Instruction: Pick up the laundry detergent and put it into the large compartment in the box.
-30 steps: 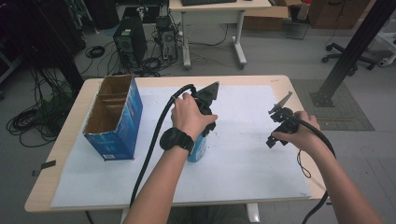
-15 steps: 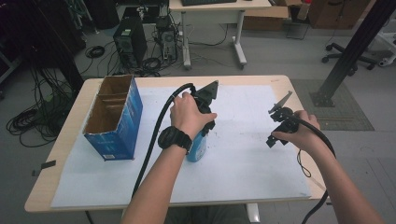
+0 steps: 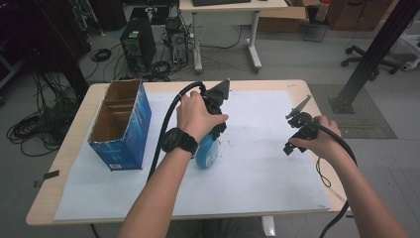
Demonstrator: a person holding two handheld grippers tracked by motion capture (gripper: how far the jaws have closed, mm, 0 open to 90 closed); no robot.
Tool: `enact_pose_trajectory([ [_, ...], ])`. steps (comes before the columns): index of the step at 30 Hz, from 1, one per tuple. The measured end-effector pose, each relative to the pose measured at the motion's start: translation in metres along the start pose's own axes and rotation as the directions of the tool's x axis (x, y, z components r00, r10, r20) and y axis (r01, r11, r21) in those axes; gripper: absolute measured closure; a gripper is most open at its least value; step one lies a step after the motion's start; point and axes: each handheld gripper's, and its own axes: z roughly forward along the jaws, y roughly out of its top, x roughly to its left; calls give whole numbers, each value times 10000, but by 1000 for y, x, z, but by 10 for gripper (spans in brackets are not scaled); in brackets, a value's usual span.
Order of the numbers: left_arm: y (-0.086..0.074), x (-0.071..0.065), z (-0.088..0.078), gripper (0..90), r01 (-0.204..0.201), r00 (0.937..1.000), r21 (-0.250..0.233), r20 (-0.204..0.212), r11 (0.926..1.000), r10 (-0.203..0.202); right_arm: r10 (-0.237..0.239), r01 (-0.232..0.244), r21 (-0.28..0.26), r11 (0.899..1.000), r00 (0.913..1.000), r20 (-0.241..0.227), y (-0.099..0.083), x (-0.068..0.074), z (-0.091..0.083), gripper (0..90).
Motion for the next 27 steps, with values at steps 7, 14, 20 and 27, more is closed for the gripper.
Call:
enact_pose_trajectory([
  [7, 0, 1, -16, 374, -272, 9993, -28, 253, 9996, 273, -97, 96, -110, 9999, 9999, -75, 4, 3, -6, 217],
  [14, 2, 0, -26, 375, -508, 9986, 52, 156, 9987, 507, -164, 163, -178, 9997, 9998, -67, 6, 5, -11, 218],
  [20, 4, 2, -42, 374, -503, 9986, -92, 171, 9987, 505, -152, 151, -178, 9997, 9999, -51, 7, 4, -13, 219],
  [27, 6, 4, -55, 375, -544, 9983, -22, 228, 9985, 544, -99, 97, -210, 9997, 9999, -88, 9, 3, -15, 220],
])
